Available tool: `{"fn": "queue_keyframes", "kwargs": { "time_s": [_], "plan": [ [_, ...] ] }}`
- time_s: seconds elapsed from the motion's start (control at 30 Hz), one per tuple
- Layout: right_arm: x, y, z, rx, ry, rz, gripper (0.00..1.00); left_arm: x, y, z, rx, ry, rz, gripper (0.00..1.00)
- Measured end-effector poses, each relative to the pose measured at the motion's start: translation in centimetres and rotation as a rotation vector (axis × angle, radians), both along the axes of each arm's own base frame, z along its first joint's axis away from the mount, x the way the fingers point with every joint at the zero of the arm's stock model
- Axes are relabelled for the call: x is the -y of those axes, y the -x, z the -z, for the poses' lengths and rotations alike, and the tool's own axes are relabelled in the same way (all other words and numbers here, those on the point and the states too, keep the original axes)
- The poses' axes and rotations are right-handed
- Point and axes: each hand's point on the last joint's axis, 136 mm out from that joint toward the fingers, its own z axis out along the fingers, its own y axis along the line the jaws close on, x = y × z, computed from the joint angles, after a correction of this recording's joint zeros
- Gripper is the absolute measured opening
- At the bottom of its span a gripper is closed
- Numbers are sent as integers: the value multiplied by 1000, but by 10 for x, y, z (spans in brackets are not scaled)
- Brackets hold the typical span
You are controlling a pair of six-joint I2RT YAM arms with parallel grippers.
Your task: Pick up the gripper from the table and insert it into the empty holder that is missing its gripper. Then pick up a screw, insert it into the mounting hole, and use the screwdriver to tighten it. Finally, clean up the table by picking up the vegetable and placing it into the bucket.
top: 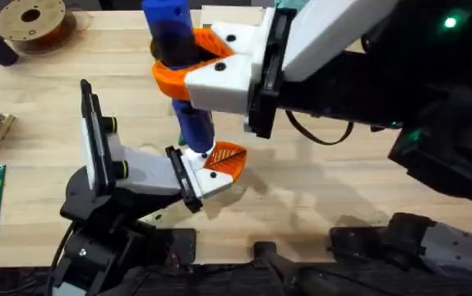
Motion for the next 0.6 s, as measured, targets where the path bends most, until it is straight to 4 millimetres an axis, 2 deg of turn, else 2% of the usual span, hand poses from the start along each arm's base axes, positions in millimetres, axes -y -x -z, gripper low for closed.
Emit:
{"fn": "queue_keyframes", "kwargs": {
  "time_s": [0.27, 0.5, 0.6],
  "plan": [
    [0, 0, -2, 6, -7, -2, 29, 0, 0, 0, 0, 0, 0, 4],
    [2, -2, -37, 76, -134, 2, 29, 0, 0, 0, 0, 0, 0, 4],
    [5, -5, -39, 84, -140, 11, 29, 0, 0, 0, 0, 0, 0, 4]
  ]
}}
